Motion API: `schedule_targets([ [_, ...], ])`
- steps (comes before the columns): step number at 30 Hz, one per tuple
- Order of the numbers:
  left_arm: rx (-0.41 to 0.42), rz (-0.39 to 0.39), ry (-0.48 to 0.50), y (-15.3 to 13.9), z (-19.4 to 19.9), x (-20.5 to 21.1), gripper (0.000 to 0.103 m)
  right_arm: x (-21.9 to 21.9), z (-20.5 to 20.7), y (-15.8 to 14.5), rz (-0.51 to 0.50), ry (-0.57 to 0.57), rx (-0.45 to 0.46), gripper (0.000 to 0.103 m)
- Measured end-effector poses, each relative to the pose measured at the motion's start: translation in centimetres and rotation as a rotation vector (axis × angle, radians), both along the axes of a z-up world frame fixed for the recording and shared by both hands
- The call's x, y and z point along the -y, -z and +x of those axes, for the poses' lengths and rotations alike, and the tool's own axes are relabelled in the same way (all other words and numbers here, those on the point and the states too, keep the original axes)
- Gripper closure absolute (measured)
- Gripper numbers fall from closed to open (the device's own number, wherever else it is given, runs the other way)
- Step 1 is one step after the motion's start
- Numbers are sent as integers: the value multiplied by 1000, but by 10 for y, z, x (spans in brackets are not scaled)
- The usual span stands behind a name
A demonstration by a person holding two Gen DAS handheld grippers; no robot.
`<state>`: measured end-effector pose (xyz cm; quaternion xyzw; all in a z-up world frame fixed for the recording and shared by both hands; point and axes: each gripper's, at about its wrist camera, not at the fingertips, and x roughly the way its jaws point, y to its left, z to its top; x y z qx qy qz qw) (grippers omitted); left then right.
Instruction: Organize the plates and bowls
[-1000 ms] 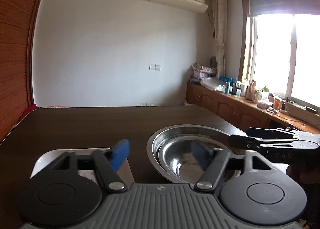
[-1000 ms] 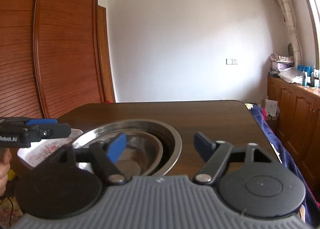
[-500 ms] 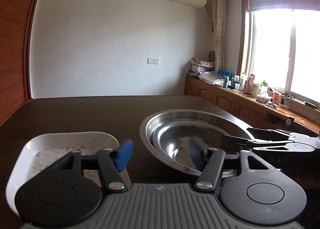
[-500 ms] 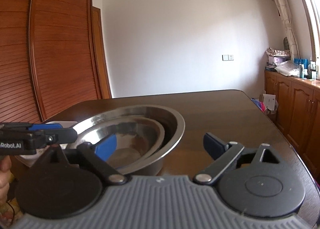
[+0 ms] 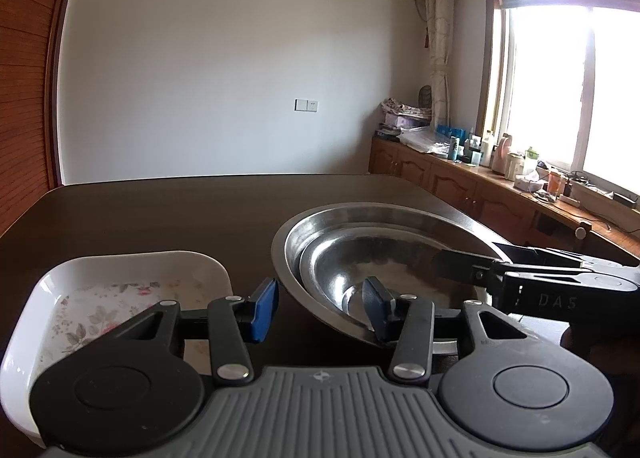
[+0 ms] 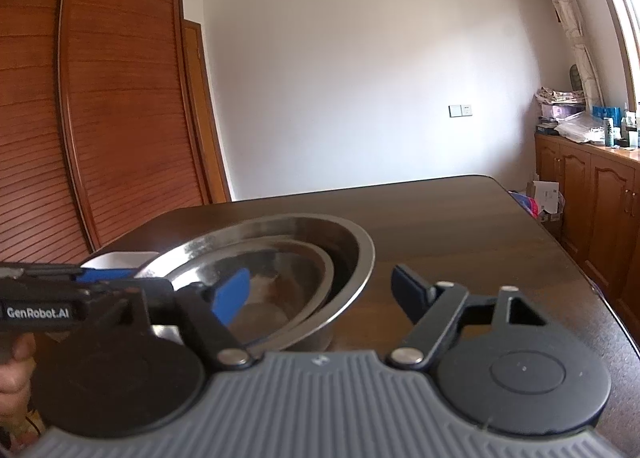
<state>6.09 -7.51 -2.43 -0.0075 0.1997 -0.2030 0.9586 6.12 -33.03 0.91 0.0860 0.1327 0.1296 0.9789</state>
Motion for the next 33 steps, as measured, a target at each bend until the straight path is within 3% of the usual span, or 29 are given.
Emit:
schedule_targets([
  [10, -5, 1, 0, 1, 2, 2, 29, 4, 2, 6, 33, -10, -25, 40],
  [14, -11, -2, 13, 0, -1, 3, 31, 3, -1, 6, 48, -28, -13, 58],
  [19, -8, -15, 2, 0, -3, -1, 32, 1, -3, 4, 31, -7, -10, 66],
  [33, 33, -24, -5, -6, -17, -8, 32, 0, -10, -5, 49, -9, 30, 70],
])
